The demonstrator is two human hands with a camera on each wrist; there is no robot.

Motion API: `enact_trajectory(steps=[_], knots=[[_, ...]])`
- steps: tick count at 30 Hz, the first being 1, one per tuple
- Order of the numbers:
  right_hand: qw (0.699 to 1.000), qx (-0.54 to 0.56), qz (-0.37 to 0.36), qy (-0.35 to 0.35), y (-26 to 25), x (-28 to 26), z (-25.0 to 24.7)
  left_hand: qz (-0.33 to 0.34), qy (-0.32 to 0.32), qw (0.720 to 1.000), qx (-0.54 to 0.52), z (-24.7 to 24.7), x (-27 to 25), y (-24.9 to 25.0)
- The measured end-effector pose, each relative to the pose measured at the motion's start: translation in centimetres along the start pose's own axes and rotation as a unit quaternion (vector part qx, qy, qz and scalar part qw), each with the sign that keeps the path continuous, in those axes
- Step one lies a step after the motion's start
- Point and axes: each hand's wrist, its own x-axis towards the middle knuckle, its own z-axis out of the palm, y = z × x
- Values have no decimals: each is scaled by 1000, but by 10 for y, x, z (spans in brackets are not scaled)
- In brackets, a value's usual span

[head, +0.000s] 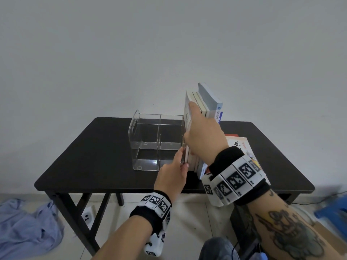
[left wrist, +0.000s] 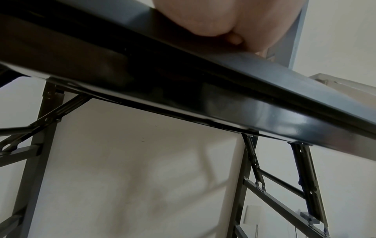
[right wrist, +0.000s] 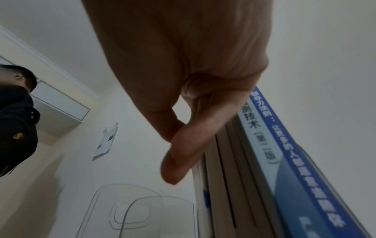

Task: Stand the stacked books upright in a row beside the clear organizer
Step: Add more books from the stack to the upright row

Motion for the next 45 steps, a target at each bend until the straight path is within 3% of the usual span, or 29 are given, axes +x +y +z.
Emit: enact_trajectory(steps=[15,20,22,26,28,30,33,35,37,45], knots=[[999,32,-30,-10,7,-13,9,-13,5,1000,-4,-6,-1,6],[989,107,-52,92,19,-38,7,-10,14,1000,19,-4,0,3],[978,143,-28,147,29,-44,-1,-19,8,1000,-2,-3,2,1],[968,139,106,181,70,-38,-12,-45,4,998,-42,-4,4,0],[969,69,178,155,101,-29,-10,-37,12,998,-54,-4,3,1],[971,2,230,65,132,-22,-1,-23,18,998,-62,-5,1,1],[944,-114,296,-92,171,-14,19,-9,25,998,-50,-4,1,1],[931,-109,318,-140,180,-14,23,3,26,999,-40,-3,2,1],[937,-70,312,-143,186,-15,21,17,27,999,-26,-1,2,1],[935,-79,334,-89,198,-8,3,23,20,999,-28,-1,2,0]])
